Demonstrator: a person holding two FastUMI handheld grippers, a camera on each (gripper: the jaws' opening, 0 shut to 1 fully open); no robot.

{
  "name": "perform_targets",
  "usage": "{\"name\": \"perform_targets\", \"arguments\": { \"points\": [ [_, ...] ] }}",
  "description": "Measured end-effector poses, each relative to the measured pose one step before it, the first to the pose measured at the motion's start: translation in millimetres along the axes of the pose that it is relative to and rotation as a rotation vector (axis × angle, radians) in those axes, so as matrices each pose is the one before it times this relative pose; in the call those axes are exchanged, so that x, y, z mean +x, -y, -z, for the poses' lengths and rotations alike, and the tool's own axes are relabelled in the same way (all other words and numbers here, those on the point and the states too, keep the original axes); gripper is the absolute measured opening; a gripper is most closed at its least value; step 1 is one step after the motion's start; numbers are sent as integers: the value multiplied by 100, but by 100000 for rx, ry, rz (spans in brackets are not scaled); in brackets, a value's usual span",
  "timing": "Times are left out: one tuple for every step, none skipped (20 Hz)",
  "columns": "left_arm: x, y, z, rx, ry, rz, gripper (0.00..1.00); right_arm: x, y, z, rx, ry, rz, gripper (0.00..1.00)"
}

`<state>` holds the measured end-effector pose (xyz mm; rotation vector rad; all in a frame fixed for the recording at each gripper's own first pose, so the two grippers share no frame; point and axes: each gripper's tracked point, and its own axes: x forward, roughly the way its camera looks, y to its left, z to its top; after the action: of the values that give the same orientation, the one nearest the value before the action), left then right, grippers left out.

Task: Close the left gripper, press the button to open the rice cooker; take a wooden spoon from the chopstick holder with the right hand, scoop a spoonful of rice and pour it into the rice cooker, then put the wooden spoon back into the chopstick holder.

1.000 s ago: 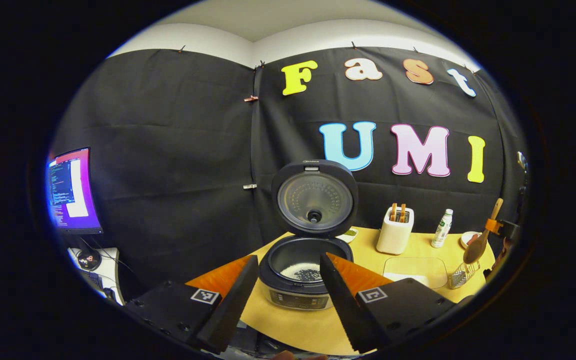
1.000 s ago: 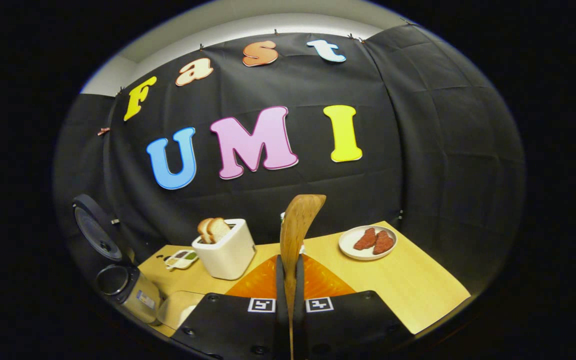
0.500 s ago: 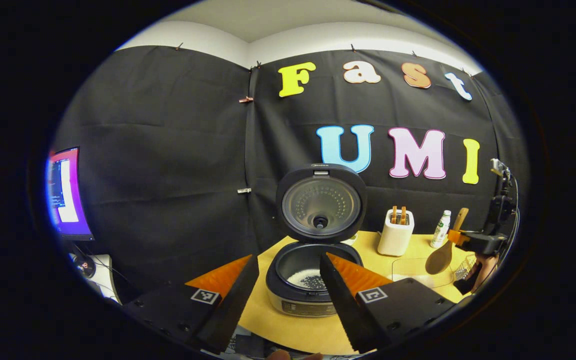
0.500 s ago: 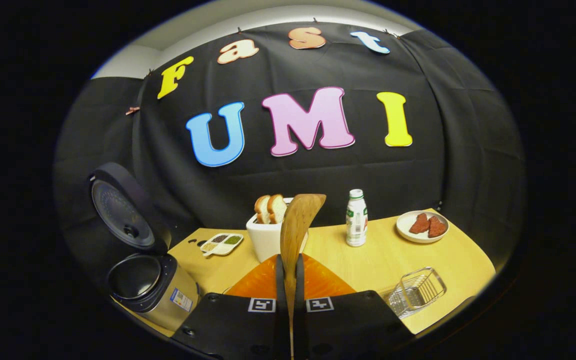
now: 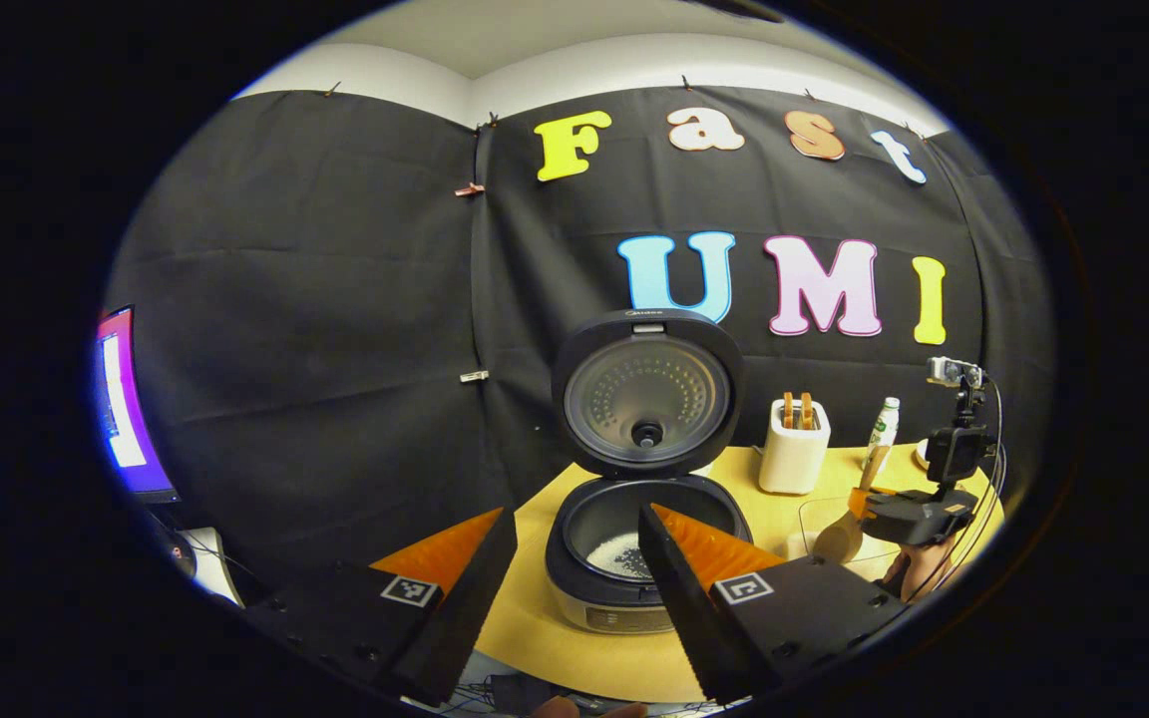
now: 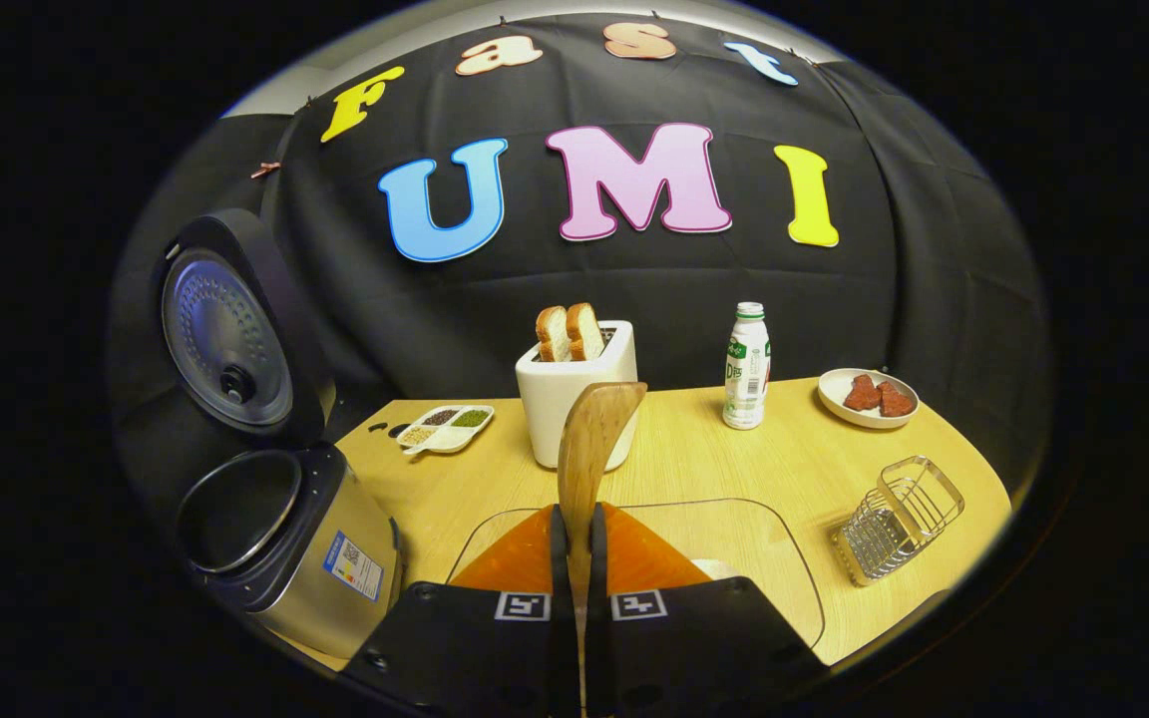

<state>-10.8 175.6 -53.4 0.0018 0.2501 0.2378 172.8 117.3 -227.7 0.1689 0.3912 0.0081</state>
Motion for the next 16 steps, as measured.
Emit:
{"name": "perform_targets", "arguments": {
  "points": [
    [114, -24, 116, -627, -366, 382, 86, -229, -465, 256, 1410, -815, -149, 7],
    [307, -100, 105, -889, -283, 722, 85, -280, -687, 389, 1341, -1151, -848, 7],
    [242, -232, 275, -547, -738, 603, 85, -325, -466, 228, 2094, -828, -478, 7],
    [108, -211, 132, -114, -304, 265, 85, -340, -236, 161, 2291, -890, -47, 7],
    [30, -22, 181, -492, -155, 637, 85, -363, -383, -4, 3116, -816, -568, 7],
    [-22, 425, 147, -810, -795, 2375, 86, -296, -333, 142, 2993, -1159, -124, 8],
    [-19, 670, 439, -926, -962, 2460, 86, -225, -232, 55, 3237, -929, -252, 7],
    [-62, 217, 342, -979, -1281, 883, 86, -152, 15, 67, 2037, -799, 464, 7],
    [-48, -8, 137, -894, -622, 600, 86, -189, 188, -115, 2165, -471, 373, 7],
    [-136, -164, -47, -119, -79, -387, 86, 53, 356, 11, 2560, 39, 540, 7],
    [-111, -215, -271, 491, 500, -600, 86, 45, 566, -148, 3225, 226, 783, 7],
    [-251, -96, -252, 1080, 683, -656, 86, -127, 777, -126, 4882, -3, 1022, 7],
    [-58, -8, -192, 1616, 492, -365, 86, -95, 732, -281, 6076, 176, 1386, 7],
    [-2, 167, -76, 1485, -305, 480, 86, -202, 764, -537, 6102, 768, 1360, 7],
    [-97, 141, 51, 886, -218, 404, 86, -245, 106, -613, 5316, 1241, -208, 7],
    [-110, 122, -244, 290, 210, 466, 86, -20, 139, -529, 3153, 844, 97, 7]
  ]
}}
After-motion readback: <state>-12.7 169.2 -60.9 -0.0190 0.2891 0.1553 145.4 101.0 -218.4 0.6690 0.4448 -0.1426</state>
